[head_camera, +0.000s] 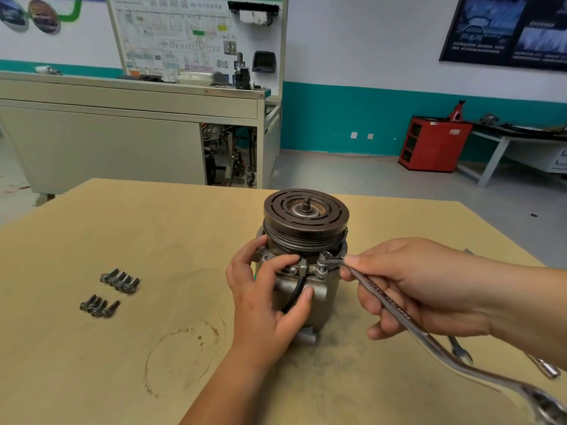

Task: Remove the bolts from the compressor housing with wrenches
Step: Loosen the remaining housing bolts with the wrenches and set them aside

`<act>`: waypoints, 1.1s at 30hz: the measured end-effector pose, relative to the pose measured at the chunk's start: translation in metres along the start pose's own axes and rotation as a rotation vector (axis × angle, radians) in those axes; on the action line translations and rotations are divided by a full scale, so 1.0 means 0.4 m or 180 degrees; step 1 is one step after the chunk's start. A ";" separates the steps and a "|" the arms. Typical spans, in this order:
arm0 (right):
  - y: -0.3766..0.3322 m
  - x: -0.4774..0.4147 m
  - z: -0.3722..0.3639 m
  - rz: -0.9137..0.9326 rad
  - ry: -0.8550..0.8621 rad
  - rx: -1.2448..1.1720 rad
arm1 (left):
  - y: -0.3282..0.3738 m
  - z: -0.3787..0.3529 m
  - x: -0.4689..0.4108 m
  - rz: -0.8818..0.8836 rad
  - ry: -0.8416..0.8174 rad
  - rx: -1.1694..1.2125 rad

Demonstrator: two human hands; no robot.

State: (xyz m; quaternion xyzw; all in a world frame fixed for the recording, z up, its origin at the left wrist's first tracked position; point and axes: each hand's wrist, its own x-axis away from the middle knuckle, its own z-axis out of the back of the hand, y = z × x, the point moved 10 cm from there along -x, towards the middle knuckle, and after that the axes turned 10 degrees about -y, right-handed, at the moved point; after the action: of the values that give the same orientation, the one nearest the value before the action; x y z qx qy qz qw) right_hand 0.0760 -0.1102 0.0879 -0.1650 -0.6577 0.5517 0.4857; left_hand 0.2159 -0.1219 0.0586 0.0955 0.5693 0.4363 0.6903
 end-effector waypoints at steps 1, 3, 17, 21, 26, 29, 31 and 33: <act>-0.002 -0.002 -0.002 0.0001 -0.0028 -0.0023 | 0.000 0.000 0.000 -0.0010 0.0007 -0.0009; -0.005 -0.004 -0.005 -0.0011 -0.0100 -0.0025 | -0.001 0.000 -0.001 -0.0007 0.0001 -0.0012; -0.157 -0.081 0.139 -0.0030 -0.0039 0.3984 | -0.009 0.003 -0.004 -0.0029 0.0004 0.0010; -0.125 -0.060 0.180 -0.0036 -0.0408 0.3733 | -0.006 0.005 -0.006 -0.0072 -0.0035 -0.0005; 0.023 0.025 0.351 -0.0047 0.0161 0.2634 | 0.094 0.045 0.009 -0.0642 0.0401 -0.0073; 0.191 0.069 0.483 0.0053 0.1423 0.1830 | 0.237 -0.065 0.053 -0.1528 -0.0436 0.0112; 0.307 0.088 0.535 0.0062 0.2044 0.1200 | 0.328 -0.233 0.129 -0.2008 -0.1647 -0.0226; 0.379 0.089 0.565 0.0064 0.2403 0.1122 | 0.335 -0.429 0.238 -0.1769 -0.2881 -0.1000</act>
State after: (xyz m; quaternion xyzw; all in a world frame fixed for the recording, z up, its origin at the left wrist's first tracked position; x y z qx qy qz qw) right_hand -0.1748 -0.1599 -0.0121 -0.2764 -0.3273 0.5614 0.7081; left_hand -0.0022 -0.0363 0.0186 0.0155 0.1476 0.2328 0.9611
